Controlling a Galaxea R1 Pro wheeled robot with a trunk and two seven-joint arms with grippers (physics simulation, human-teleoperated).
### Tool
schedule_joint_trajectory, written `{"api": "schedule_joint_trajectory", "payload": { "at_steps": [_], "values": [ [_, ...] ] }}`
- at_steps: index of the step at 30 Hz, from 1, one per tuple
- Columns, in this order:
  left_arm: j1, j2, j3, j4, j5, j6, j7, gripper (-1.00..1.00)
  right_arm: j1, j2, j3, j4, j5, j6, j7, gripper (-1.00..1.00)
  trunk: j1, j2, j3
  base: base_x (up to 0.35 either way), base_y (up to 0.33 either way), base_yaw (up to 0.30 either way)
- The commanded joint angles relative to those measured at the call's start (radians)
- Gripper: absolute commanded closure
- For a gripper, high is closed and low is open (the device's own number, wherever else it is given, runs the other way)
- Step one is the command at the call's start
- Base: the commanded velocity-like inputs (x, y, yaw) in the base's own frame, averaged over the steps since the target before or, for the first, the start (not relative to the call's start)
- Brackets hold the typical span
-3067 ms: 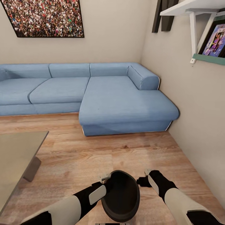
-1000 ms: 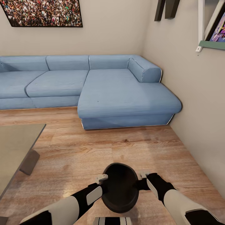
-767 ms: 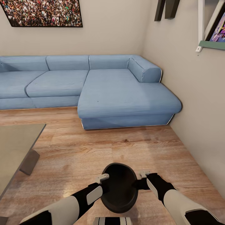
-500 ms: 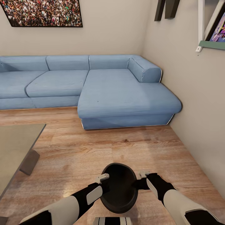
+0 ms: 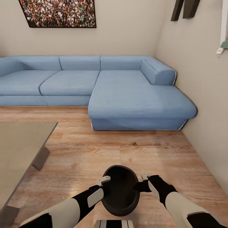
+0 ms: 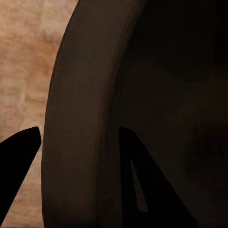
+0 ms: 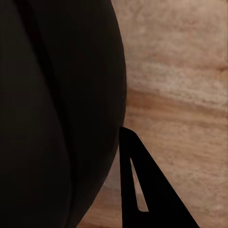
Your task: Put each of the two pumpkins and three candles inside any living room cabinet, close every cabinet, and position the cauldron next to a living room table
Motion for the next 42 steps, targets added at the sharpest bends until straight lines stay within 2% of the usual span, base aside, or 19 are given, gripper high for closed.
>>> {"api": "schedule_joint_trajectory", "payload": {
  "at_steps": [1, 42],
  "values": [
    [0.000, 0.000, 0.001, 0.003, -0.006, 0.001, 0.002, 1.00, 0.001, 0.003, 0.007, 0.001, -0.014, 0.001, 0.002, 1.00, 0.000, 0.000, 0.000, 0.000, 0.000, 0.288],
    [0.000, 0.001, 0.001, 0.003, -0.007, 0.001, 0.002, 1.00, 0.001, 0.004, 0.008, 0.001, -0.012, 0.000, 0.002, 1.00, 0.000, 0.000, 0.000, 0.000, 0.000, 0.288]
  ]
}}
